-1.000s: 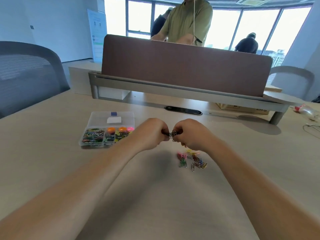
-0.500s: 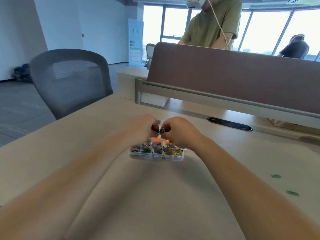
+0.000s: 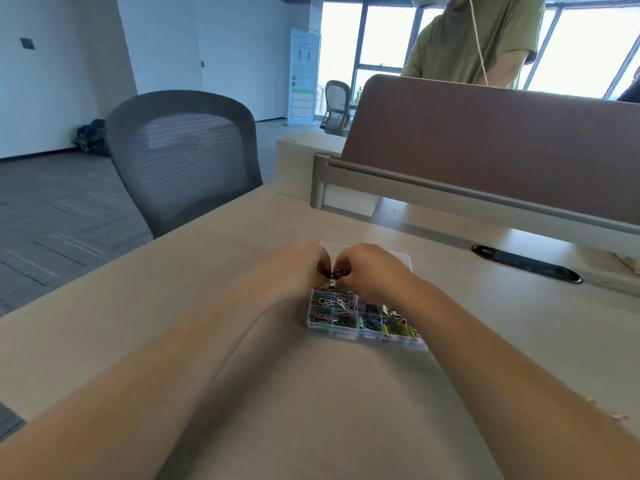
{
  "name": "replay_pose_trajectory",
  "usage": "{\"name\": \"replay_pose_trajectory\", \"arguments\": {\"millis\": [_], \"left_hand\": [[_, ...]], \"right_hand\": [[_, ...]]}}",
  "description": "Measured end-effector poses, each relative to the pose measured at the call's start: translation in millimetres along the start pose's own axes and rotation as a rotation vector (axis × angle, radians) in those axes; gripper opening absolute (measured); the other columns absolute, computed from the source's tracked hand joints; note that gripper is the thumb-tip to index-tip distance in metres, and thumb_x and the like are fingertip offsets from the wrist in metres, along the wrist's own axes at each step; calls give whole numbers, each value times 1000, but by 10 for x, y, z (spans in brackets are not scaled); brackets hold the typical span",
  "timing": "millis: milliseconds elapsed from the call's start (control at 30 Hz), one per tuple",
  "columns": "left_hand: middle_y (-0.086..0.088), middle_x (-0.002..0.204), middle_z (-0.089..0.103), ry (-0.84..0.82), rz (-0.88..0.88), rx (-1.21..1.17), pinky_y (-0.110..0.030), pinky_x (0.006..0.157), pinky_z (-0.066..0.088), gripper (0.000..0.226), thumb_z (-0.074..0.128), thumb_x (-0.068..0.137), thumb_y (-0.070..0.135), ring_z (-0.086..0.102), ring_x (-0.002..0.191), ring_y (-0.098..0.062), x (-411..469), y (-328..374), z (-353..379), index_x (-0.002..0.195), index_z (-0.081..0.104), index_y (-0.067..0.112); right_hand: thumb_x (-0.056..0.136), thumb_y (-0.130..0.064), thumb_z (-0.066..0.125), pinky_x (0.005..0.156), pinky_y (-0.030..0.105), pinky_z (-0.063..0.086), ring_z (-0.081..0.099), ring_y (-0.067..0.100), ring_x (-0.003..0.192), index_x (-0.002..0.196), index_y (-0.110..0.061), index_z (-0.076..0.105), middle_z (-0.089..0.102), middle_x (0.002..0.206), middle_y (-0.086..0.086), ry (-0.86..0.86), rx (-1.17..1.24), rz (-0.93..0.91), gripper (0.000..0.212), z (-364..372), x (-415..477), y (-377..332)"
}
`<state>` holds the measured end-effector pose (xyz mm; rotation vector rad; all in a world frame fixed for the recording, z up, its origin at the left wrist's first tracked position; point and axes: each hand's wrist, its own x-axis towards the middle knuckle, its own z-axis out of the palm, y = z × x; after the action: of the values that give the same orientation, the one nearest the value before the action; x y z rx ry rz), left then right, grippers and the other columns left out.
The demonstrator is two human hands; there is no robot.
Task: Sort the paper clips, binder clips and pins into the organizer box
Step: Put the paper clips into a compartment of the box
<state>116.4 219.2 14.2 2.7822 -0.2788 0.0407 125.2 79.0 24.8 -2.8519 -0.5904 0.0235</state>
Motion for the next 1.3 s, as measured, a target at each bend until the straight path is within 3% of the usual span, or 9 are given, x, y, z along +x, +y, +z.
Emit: {"name": "replay_pose_trajectory", "arguments": {"millis": [167, 567, 767, 1033, 1300], "left_hand": [[-3, 96, 72, 23, -10, 4, -29, 75, 49, 19, 68, 86, 19, 62, 85, -19, 47, -71, 81, 103, 75, 19], [0, 97, 71, 47, 12, -11, -23, 70, 43, 21, 62, 88, 12, 57, 80, -13, 53, -127, 128, 101, 76, 22], [-1, 100, 71, 69, -13, -9, -24, 72, 44, 22, 59, 90, 12, 60, 84, -15, 68, -106, 149, 102, 75, 21], [-2, 108, 69, 75, 21, 2, -28, 81, 48, 24, 57, 92, 13, 61, 95, -18, 48, -78, 138, 108, 72, 22], [-1, 113, 69, 66, 70, 16, -21, 75, 41, 27, 58, 90, 9, 61, 97, -16, 20, -91, 162, 108, 74, 21]], "right_hand": [[90, -14, 66, 80, 29, 54, 64, 19, 86, 117, -20, 70, 71, 108, 3, 10, -32, -4, 27, 53, 44, 11], [90, -16, 68, 90, 32, 52, 63, 20, 100, 120, -21, 66, 68, 117, 3, -1, -12, -18, 31, 89, 33, 36], [90, -12, 67, 80, 26, 48, 56, 15, 86, 120, -21, 63, 68, 111, 1, 5, -14, -19, 32, 109, 29, 54], [91, -10, 64, 80, 26, 48, 60, 20, 91, 111, -17, 66, 67, 109, 4, 33, -17, -12, 22, 102, 8, 68], [92, -10, 63, 76, 23, 45, 62, 19, 91, 110, -16, 71, 69, 106, 4, 25, -30, 8, 21, 40, -31, 106]]}}
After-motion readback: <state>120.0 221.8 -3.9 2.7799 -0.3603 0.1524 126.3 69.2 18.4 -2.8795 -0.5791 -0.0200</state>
